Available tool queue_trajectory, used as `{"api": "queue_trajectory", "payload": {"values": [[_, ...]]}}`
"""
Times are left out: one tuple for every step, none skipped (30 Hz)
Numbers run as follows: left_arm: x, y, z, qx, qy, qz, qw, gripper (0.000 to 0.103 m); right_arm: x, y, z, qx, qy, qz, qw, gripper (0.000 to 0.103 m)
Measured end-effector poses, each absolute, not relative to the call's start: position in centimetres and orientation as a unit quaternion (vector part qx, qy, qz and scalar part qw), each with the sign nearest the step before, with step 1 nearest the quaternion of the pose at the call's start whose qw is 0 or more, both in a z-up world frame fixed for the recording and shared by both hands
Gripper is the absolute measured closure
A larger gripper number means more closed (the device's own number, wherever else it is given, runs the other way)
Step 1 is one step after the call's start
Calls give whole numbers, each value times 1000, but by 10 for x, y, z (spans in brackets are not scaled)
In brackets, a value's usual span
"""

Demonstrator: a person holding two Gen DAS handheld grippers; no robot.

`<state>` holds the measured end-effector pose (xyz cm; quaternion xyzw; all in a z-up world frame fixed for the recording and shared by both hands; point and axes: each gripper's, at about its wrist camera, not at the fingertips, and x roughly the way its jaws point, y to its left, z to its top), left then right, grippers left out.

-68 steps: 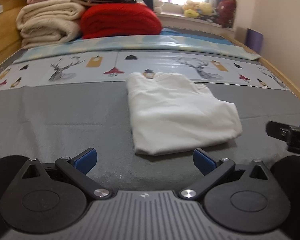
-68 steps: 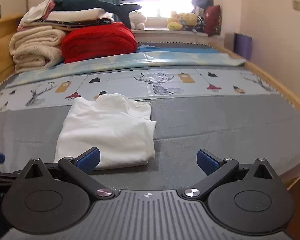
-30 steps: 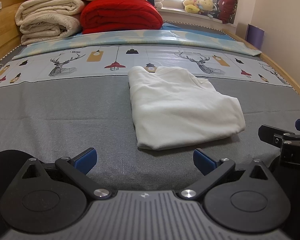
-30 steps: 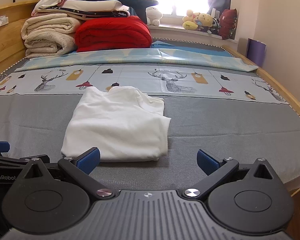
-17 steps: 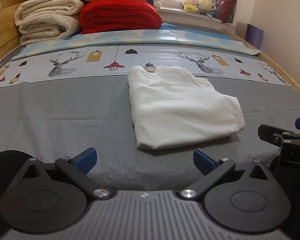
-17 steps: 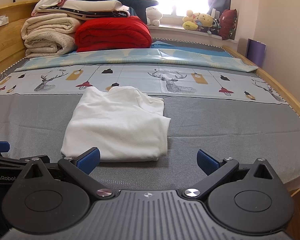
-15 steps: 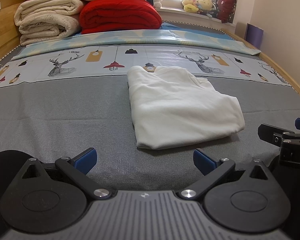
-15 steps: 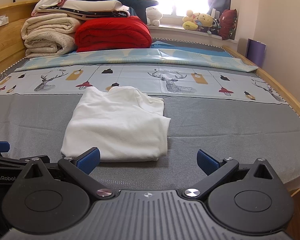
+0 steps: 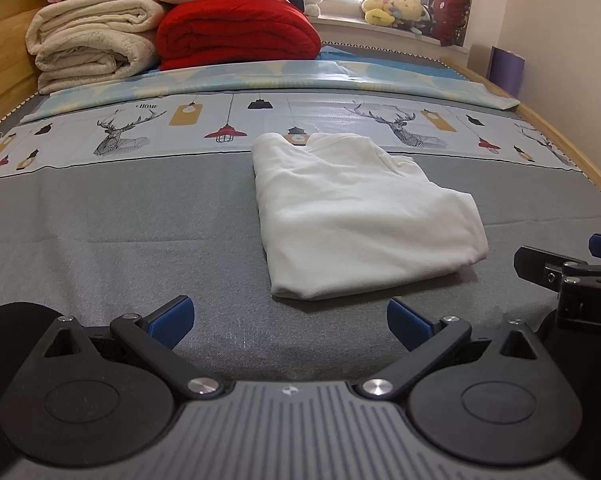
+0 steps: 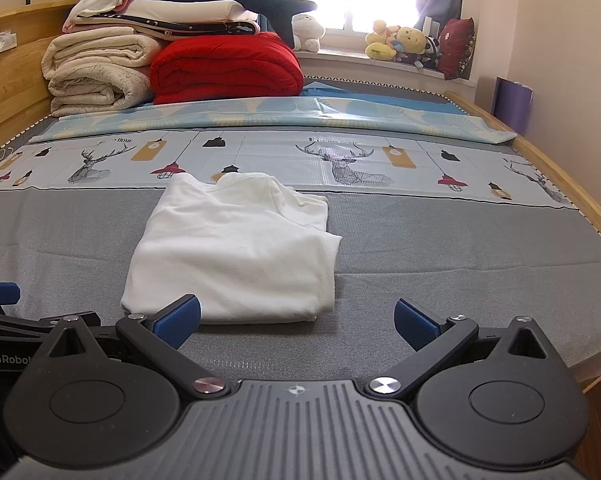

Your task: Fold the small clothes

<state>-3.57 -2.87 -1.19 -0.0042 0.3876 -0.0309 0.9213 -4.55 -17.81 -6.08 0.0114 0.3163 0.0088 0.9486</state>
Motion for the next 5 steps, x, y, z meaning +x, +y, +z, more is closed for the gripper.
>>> {"api": "queue_trajectory", "payload": {"values": [[-36,-29,-12,-4,387,-31,922,0,-45,-178,-61,12,317,9,948,1],[-36,-29,-12,-3,386,-32,922,0,-45,-178,-61,12,317,9,948,1],[-36,-28,-12,-3,385,-33,922,0,-45,-178,-61,12,317,9,948,1],[-36,-28,-12,-2,385,-33,922,0,-45,-178,-61,12,317,8,948,1],[-36,-29,-12,-2,386,-33,922,0,-45,-178,-61,12,317,8,948,1]]}}
